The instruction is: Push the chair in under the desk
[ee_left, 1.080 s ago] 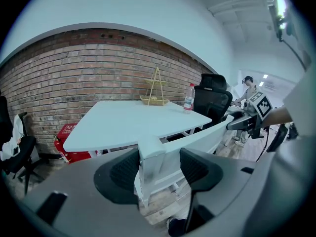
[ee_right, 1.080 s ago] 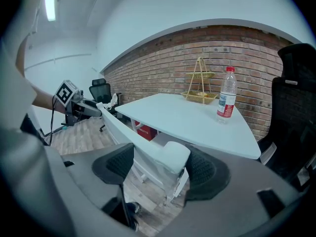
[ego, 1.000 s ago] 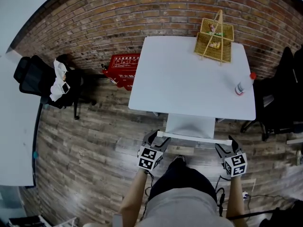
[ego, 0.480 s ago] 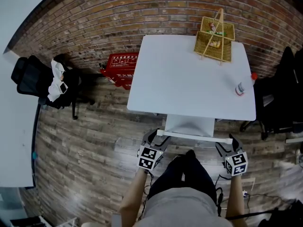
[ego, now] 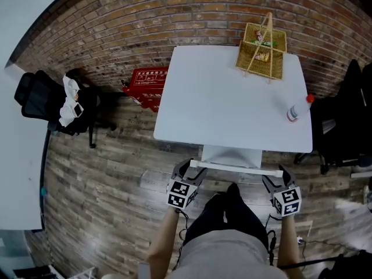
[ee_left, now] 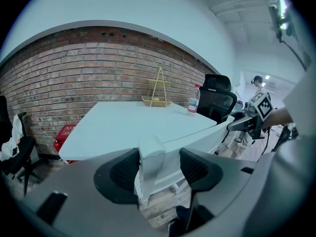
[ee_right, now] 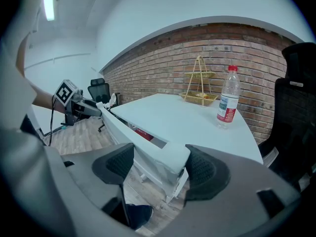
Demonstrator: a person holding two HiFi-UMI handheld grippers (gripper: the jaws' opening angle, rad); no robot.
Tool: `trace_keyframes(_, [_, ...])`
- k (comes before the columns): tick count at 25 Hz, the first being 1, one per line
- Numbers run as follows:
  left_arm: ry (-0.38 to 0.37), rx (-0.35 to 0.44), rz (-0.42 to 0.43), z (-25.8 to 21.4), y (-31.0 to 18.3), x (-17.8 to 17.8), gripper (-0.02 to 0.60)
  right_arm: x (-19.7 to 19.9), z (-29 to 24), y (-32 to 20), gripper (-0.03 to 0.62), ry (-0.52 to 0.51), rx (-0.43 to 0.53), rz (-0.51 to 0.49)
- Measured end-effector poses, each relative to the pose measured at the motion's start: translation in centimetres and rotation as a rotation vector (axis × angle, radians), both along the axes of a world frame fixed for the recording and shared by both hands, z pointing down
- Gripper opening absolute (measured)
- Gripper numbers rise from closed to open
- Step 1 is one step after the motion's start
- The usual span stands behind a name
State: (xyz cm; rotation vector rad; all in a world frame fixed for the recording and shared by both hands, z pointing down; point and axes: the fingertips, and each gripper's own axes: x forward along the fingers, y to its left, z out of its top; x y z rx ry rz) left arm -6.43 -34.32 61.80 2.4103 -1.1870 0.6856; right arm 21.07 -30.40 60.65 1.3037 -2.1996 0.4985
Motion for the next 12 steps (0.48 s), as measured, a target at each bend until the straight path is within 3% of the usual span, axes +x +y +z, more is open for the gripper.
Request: trace_keyframes(12, [-0.004,0.002,-0.013,0.0,-1.8,0.8,0.267,1.0,0.1,-2.1,0.330,0.009,-0.013,-0.016])
